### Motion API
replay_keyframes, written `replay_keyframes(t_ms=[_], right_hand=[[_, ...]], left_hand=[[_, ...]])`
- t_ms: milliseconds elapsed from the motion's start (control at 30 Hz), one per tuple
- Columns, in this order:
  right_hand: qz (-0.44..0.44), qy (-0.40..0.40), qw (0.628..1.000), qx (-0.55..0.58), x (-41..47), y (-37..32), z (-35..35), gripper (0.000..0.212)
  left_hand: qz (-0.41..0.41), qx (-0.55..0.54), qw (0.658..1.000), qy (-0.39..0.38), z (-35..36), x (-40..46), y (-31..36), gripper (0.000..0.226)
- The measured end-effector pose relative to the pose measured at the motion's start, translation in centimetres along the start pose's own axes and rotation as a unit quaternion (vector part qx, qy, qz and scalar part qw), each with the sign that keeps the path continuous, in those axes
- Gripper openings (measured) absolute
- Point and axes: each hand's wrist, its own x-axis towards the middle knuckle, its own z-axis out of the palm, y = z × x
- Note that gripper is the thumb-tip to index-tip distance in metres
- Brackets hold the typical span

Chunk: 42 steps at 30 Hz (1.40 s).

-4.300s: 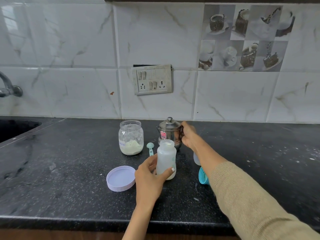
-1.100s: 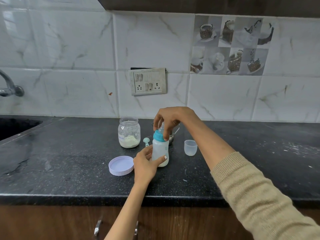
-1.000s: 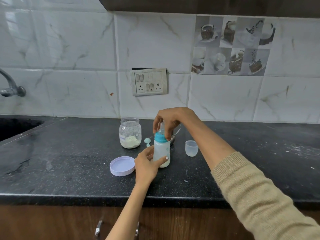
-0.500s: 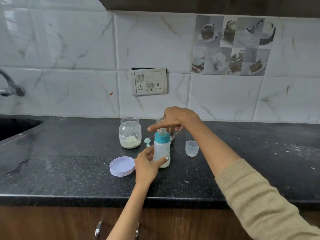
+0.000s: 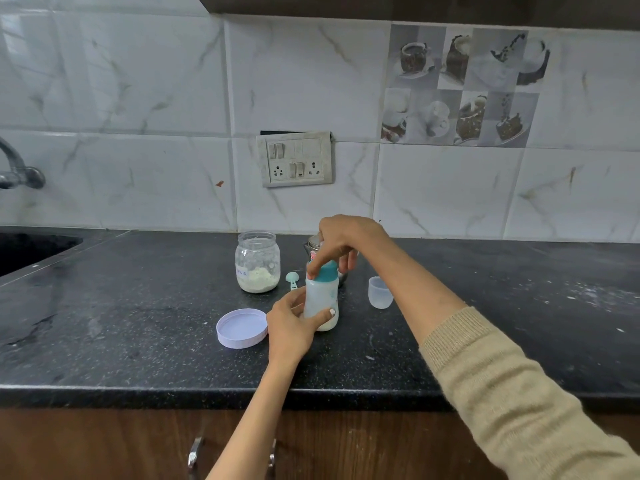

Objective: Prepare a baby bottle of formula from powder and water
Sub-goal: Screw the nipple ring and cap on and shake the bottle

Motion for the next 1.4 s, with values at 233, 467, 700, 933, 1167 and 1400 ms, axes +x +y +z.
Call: replay_keyframes(t_ms=[233, 467, 700, 933, 1167, 1400], right_hand=[[0.004, 0.163, 0.962, 0.218, -1.6, 8.1, -1.1, 0.052], [0.096, -0.013, 0.988, 0.124, -1.6, 13.3, 5.2, 0.094], [0.103, 0.058, 0.979, 0.164, -0.7, 13.3, 8.6, 0.083], [-0.025, 0.161, 0.969, 0.185, -3.2, 8.2, 2.5, 0.069], [-0.078, 0.169, 0.977, 0.099, -4.0, 3.9, -1.2, 0.063], [-0.093, 0.148, 0.984, -0.040, -4.1, 1.4, -1.1, 0.067]], left_hand=[[0.000, -0.003, 1.000, 0.002, 0.0, 0.1, -0.3, 0.067], [0.006, -0.008, 1.000, 0.001, 0.1, 0.2, -0.4, 0.063], [0.009, -0.002, 1.000, -0.004, 0.0, 0.1, -0.3, 0.062], [0.006, -0.006, 1.000, -0.002, 0.0, 0.1, -0.3, 0.062], [0.005, 0.002, 1.000, 0.001, -0.1, -0.1, -0.1, 0.064], [0.002, -0.009, 1.000, 0.001, 0.0, -0.2, 0.0, 0.063]])
